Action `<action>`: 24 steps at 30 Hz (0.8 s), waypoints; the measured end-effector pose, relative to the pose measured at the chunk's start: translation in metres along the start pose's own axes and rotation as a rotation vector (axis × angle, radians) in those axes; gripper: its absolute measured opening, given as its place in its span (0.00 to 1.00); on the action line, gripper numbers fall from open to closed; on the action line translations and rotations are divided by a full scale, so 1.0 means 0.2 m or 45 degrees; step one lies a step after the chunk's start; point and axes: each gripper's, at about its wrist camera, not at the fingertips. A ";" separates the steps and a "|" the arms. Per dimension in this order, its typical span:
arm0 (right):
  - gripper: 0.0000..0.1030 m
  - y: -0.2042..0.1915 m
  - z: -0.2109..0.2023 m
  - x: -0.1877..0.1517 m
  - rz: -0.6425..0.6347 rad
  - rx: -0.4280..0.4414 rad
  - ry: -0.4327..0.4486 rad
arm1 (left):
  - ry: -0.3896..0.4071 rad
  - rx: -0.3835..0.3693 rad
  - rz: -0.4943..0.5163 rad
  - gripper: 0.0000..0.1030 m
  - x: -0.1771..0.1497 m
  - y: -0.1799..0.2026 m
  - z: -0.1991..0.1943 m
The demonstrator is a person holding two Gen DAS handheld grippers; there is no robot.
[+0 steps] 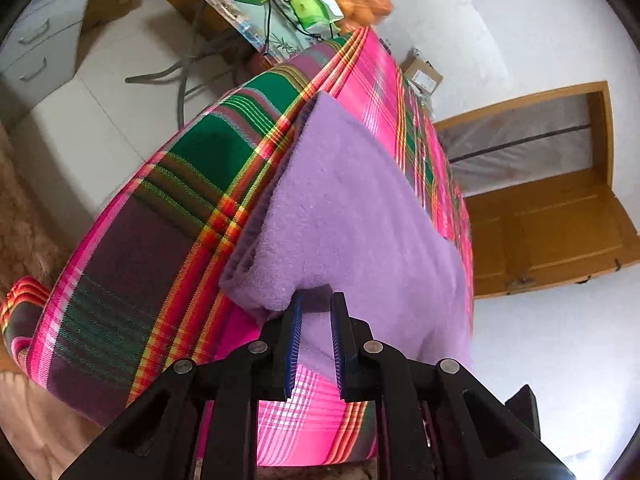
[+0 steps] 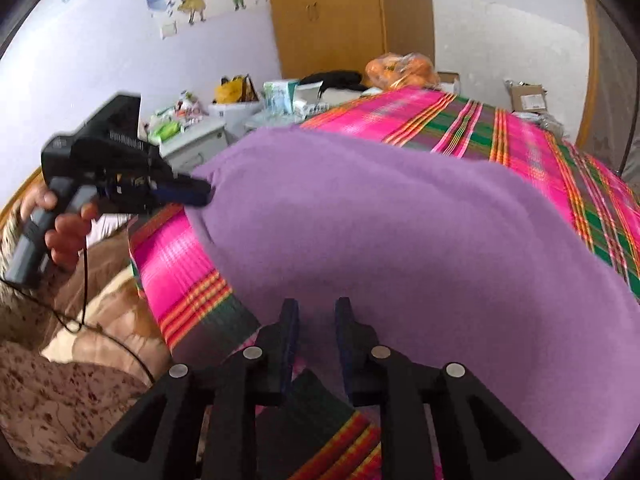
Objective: Fold clothes
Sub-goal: 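Open both grippers and release the folded garment onto the sheet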
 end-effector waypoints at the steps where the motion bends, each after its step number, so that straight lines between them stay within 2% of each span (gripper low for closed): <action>1: 0.19 0.00 0.00 0.01 0.006 0.003 0.004 | -0.001 -0.001 -0.006 0.14 0.00 0.00 -0.01; 4: 0.20 0.01 0.04 -0.02 0.011 0.017 -0.055 | -0.001 0.001 -0.001 0.14 0.00 0.00 -0.02; 9: 0.20 0.01 0.02 -0.06 0.001 0.044 -0.069 | -0.015 -0.027 -0.032 0.14 0.02 -0.02 0.01; 14: 0.20 -0.02 -0.02 -0.03 -0.046 -0.007 -0.076 | -0.018 -0.026 -0.042 0.14 0.01 -0.02 0.00; 18: 0.34 -0.01 -0.04 -0.07 -0.067 -0.060 -0.120 | -0.029 -0.034 -0.072 0.14 -0.01 -0.03 -0.02; 22: 0.35 0.01 -0.05 -0.11 -0.036 -0.067 -0.112 | -0.029 -0.034 -0.098 0.15 -0.04 -0.06 -0.06; 24: 0.35 0.02 -0.05 -0.10 -0.016 -0.068 -0.097 | -0.027 -0.028 -0.121 0.19 -0.05 -0.08 -0.07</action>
Point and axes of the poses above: each gripper's, at about its wrist camera, not at the fingertips, and z roughly the way its jaws point, y to its right, x to its top, and after that the axes turned 15 degrees about x, right-handed
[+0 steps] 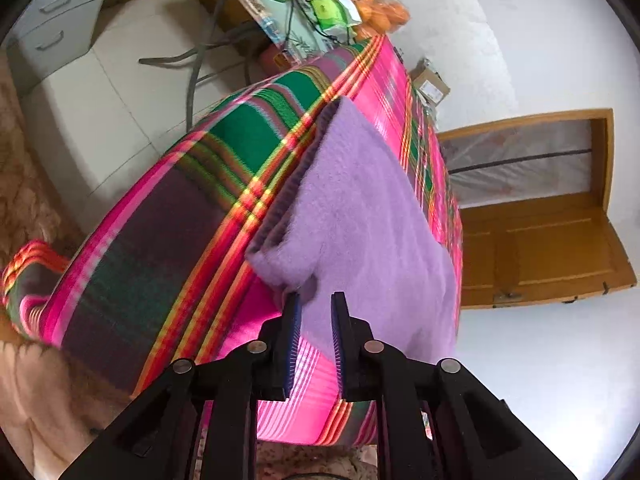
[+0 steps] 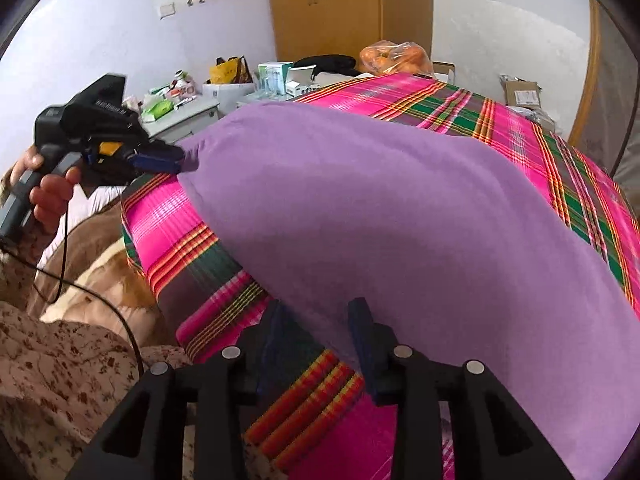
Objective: Fold clothes
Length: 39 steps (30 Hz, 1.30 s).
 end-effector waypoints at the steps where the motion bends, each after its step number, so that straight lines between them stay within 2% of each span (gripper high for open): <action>1: 0.36 0.01 0.00 0.00 0.009 0.000 0.008 | 0.007 0.014 -0.018 0.23 0.00 -0.02 -0.01; 8: 0.37 0.01 0.01 0.02 0.036 -0.011 0.037 | 0.056 -0.004 -0.127 0.28 -0.03 -0.14 -0.06; 14: 0.37 0.00 0.03 0.04 0.045 -0.029 0.056 | 0.101 0.042 -0.086 0.28 -0.01 -0.08 -0.06; 19: 0.37 -0.01 0.03 0.04 0.057 -0.037 0.066 | 0.142 0.114 0.009 0.28 0.00 -0.01 -0.03; 24: 0.37 -0.01 0.03 0.04 0.056 -0.048 0.067 | 0.138 0.135 0.019 0.30 0.04 0.02 -0.01; 28: 0.37 -0.04 0.02 0.10 0.028 -0.079 0.132 | 0.143 0.135 0.011 0.31 0.03 0.03 -0.01; 29: 0.37 -0.06 0.03 0.13 0.013 -0.060 0.141 | 0.142 0.132 0.005 0.31 0.03 0.03 -0.01; 32: 0.37 -0.13 0.10 0.22 -0.053 0.088 0.149 | 0.138 0.116 -0.016 0.31 0.03 0.02 -0.01; 39: 0.37 -0.34 0.42 0.37 -0.192 0.281 0.018 | 0.135 0.090 -0.034 0.31 0.03 0.00 -0.01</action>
Point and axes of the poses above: each gripper's, at about its wrist camera, not at the fingertips, and z roughly the way its jaws point, y to its right, x to its top, and after that the axes turned 15 degrees about x, right-handed
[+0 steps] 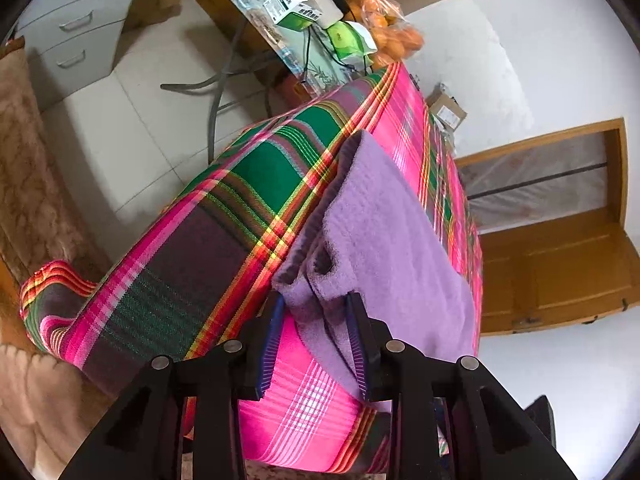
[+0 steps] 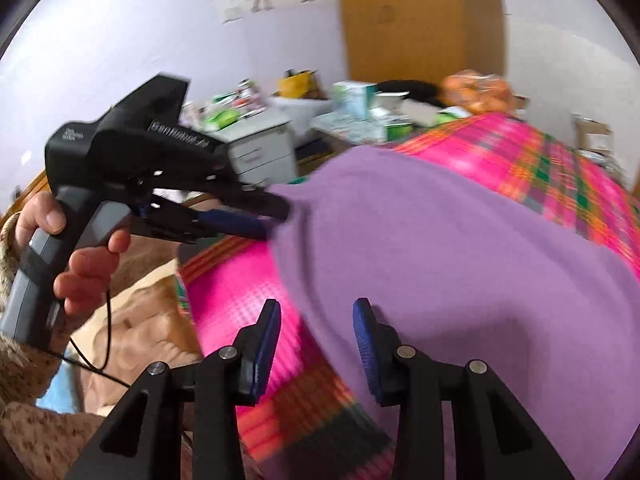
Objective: Fold clothes
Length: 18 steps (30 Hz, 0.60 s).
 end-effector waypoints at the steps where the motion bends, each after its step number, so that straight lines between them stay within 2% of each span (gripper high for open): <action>1: 0.37 -0.01 0.04 0.02 -0.015 -0.003 -0.014 | -0.003 -0.005 -0.005 0.31 0.00 0.00 0.00; 2: 0.37 -0.01 0.08 0.04 -0.030 -0.007 -0.029 | -0.005 -0.010 -0.008 0.31 0.00 -0.01 0.00; 3: 0.29 -0.02 0.12 0.05 -0.046 -0.011 -0.043 | -0.006 -0.015 -0.011 0.31 0.00 -0.01 0.00; 4: 0.20 -0.02 0.14 0.06 -0.068 -0.080 -0.047 | -0.008 -0.021 -0.013 0.31 0.00 -0.02 0.00; 5: 0.06 -0.01 0.15 0.07 -0.066 -0.120 -0.043 | -0.012 -0.028 -0.015 0.31 0.00 -0.02 0.00; 6: 0.06 0.00 0.15 0.08 -0.064 -0.159 -0.039 | -0.019 -0.033 -0.021 0.31 0.00 -0.03 0.00; 12: 0.03 0.20 0.04 0.11 0.211 -0.122 0.113 | -0.045 -0.041 -0.026 0.32 -0.03 -0.03 -0.01; 16: 0.03 0.24 -0.03 0.12 0.257 -0.139 0.187 | -0.027 -0.030 -0.010 0.32 -0.03 -0.01 0.00; 18: 0.03 0.26 -0.06 0.13 0.277 -0.087 0.207 | -0.020 -0.025 -0.009 0.32 -0.03 0.01 0.01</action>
Point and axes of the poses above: each gripper's, at about its wrist camera, not at the fingertips, and z roughly the way its jaws point, y to its right, x to its top, and after that the axes turned 15 degrees about x, right-handed
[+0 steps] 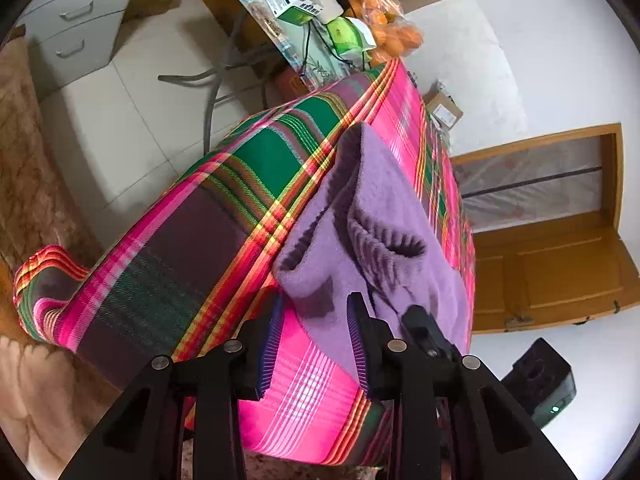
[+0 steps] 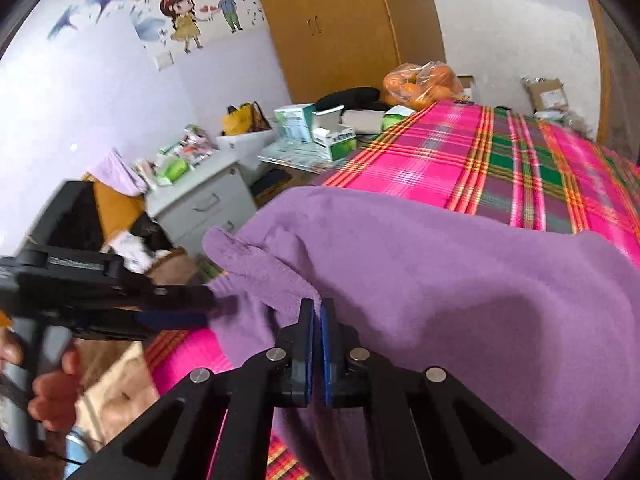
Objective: Fold clothes
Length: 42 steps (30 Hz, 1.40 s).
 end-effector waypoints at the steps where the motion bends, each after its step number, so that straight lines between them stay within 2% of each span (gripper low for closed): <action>1: 0.03 0.00 0.00 -0.01 -0.003 0.006 -0.002 | 0.003 0.003 0.004 0.32 0.01 0.01 0.00; 6: 0.04 -0.01 -0.02 -0.03 -0.018 0.027 -0.025 | 0.002 -0.002 -0.009 0.32 0.03 0.02 0.02; 8: 0.04 -0.02 -0.02 -0.04 -0.014 0.034 -0.030 | 0.017 -0.012 -0.006 0.28 0.03 0.01 0.02; 10: 0.04 -0.01 -0.03 -0.05 -0.005 0.039 -0.025 | 0.047 -0.008 0.010 0.08 0.03 0.00 0.02; 16: 0.04 -0.02 -0.06 -0.05 -0.011 0.064 -0.009 | 0.174 0.005 0.026 0.07 0.06 -0.04 -0.07; 20: 0.04 -0.05 -0.06 -0.06 -0.030 0.114 -0.027 | 0.128 0.016 -0.008 0.07 0.07 -0.10 -0.03; 32: 0.04 -0.21 0.07 -0.17 -0.183 0.218 -0.205 | 0.049 -0.067 -0.097 0.09 0.04 -0.15 0.00; 34: 0.04 -0.22 0.09 -0.18 -0.196 0.235 -0.233 | 0.031 -0.080 -0.120 0.13 0.04 -0.17 0.00; 36: 0.04 -0.24 0.10 -0.19 -0.207 0.252 -0.251 | 0.020 -0.096 -0.149 0.13 0.04 -0.19 0.00; 40: 0.05 -0.27 0.06 -0.17 -0.261 0.214 -0.181 | 0.018 -0.146 -0.224 0.20 0.05 -0.24 -0.02; 42: 0.09 -0.28 0.05 -0.16 -0.279 0.193 -0.148 | 0.019 -0.153 -0.235 0.20 0.05 -0.25 -0.03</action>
Point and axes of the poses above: each gripper's, at about its wrist camera, not at the fingertips, and z roughly the way its jaws point, y to its right, x to its top, and after that the axes turned 15 degrees about x, right-handed
